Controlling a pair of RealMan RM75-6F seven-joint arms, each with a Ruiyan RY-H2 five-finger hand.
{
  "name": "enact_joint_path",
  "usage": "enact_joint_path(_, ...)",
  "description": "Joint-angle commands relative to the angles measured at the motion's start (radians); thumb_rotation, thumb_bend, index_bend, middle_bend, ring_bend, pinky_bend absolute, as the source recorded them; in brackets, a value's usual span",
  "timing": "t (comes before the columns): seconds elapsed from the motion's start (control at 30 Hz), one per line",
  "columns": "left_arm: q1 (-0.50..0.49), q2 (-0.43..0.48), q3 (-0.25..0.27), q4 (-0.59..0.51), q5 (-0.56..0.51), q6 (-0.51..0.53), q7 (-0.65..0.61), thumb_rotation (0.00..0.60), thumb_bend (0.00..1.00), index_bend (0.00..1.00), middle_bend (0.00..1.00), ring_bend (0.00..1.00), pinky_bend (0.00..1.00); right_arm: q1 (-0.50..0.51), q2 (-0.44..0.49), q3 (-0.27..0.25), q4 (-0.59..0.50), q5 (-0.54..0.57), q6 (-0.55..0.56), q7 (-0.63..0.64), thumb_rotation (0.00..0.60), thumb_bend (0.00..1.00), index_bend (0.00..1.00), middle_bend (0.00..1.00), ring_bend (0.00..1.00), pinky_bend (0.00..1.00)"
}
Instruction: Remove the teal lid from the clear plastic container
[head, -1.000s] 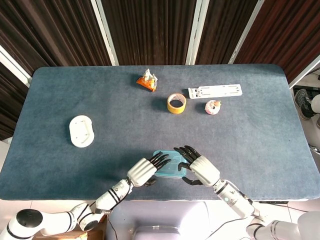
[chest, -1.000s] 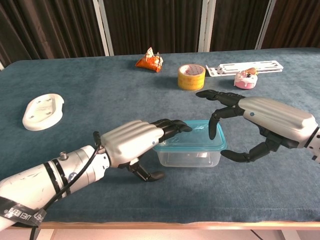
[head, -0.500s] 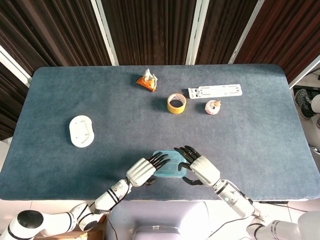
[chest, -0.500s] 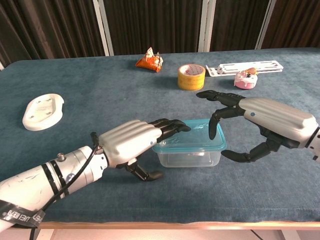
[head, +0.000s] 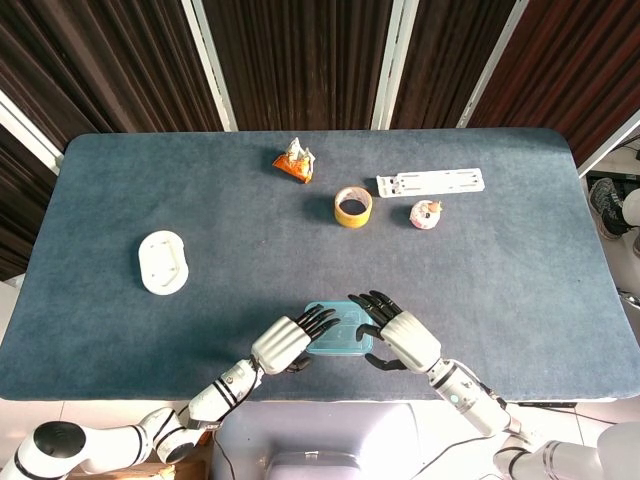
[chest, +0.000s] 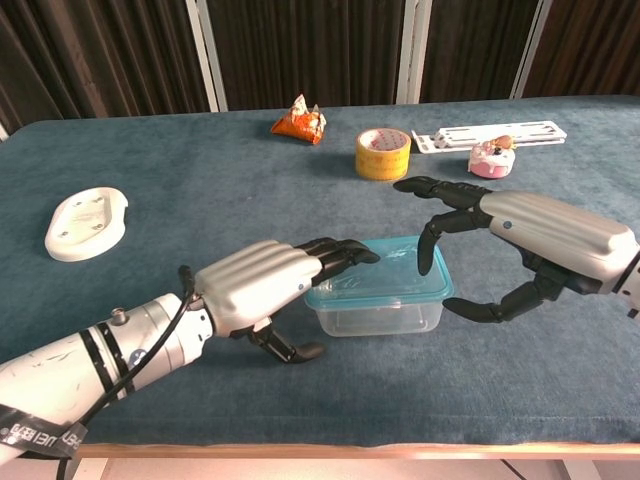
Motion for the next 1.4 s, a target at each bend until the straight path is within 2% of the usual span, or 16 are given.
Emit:
enact_joint_path(0.03, 0.001, 0.001, 0.000, 0.000, 0.001, 0.000, -0.001, 0.600, 0.30, 0.00, 0.73, 0.56, 0.68, 0.000, -0.001, 0.001, 0.001, 0.002, -0.001, -0.001, 0.600, 0.44, 0.57, 0.09, 0.00, 0.00)
enact_joint_path(1.4, 0.017, -0.034, 0.069, 0.089, 0.111, 0.072, 0.004, 0.600, 0.30, 0.00, 0.77, 0.59, 0.71, 0.012, 0.016, 0.029, -0.029, 0.021, -0.002, -0.014, 0.600, 0.44, 0.57, 0.09, 0.00, 0.00)
